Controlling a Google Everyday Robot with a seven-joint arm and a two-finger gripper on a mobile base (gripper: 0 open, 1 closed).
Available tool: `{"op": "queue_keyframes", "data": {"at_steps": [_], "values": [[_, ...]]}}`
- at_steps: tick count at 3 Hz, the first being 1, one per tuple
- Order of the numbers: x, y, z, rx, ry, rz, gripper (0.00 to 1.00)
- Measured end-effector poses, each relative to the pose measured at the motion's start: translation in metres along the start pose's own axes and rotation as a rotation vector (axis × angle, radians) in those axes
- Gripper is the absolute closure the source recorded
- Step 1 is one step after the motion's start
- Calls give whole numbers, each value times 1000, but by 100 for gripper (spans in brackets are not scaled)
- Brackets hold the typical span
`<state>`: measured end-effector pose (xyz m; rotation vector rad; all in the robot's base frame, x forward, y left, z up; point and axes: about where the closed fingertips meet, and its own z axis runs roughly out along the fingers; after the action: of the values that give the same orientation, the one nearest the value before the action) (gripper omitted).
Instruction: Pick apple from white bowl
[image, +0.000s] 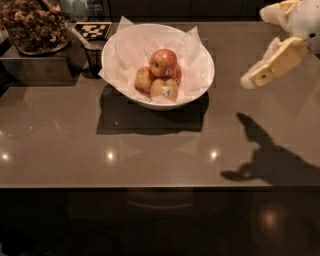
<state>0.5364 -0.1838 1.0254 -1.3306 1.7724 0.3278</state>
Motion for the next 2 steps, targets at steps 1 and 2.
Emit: {"op": "queue_keyframes", "data": {"at_steps": [1,2], "values": [[-21,-10,50,-8,-107,47,0],[-23,-14,51,10,-118,48,16]]}}
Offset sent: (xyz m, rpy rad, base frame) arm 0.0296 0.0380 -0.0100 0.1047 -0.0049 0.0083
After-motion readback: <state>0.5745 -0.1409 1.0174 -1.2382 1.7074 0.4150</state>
